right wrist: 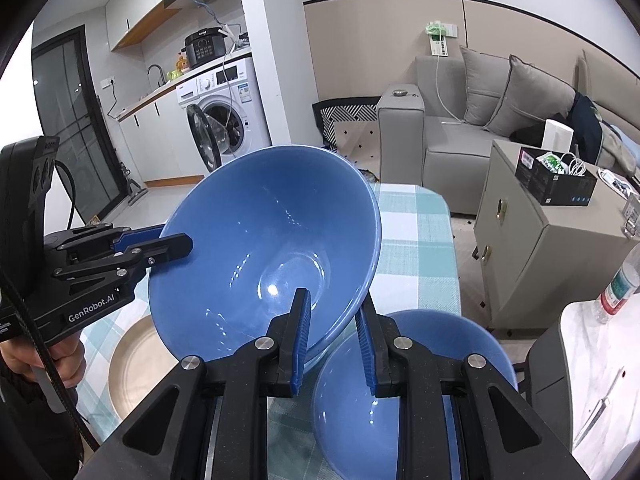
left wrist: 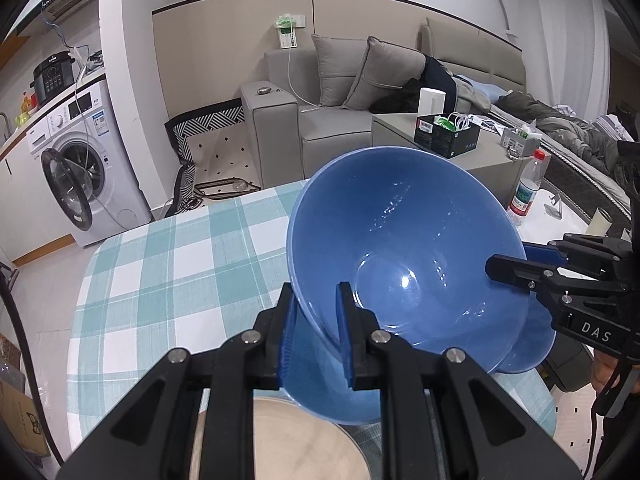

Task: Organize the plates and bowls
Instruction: 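Carry the held blue bowl with both tools toward the other blue bowl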

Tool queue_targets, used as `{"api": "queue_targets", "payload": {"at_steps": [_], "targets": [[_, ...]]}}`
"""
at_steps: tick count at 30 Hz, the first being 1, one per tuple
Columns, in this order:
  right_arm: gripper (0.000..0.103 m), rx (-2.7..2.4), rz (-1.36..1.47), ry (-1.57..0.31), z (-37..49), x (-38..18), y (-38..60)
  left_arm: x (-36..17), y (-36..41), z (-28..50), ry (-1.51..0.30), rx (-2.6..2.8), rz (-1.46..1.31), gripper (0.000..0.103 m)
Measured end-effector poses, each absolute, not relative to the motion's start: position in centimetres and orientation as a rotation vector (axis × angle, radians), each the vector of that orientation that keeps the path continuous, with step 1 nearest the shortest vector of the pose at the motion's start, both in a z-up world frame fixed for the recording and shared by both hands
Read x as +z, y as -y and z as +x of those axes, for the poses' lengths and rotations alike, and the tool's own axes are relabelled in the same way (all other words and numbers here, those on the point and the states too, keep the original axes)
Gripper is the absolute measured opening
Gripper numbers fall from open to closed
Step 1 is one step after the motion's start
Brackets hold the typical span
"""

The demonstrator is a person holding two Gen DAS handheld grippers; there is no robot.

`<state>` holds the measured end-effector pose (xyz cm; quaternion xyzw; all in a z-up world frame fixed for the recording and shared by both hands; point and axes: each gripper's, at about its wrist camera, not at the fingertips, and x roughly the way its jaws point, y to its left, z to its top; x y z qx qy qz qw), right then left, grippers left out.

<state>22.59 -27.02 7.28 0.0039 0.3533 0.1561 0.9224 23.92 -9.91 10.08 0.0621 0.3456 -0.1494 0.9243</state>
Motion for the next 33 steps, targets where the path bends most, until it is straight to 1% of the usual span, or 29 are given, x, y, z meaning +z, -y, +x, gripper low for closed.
{"api": "queue_targets", "payload": {"at_steps": [33], "targets": [[0.023, 0.343, -0.047, -0.846, 24.9, 2.2, 23.5, 4.2, 7.6, 24.9, -0.819, -0.264, 0.099, 0.018]]}}
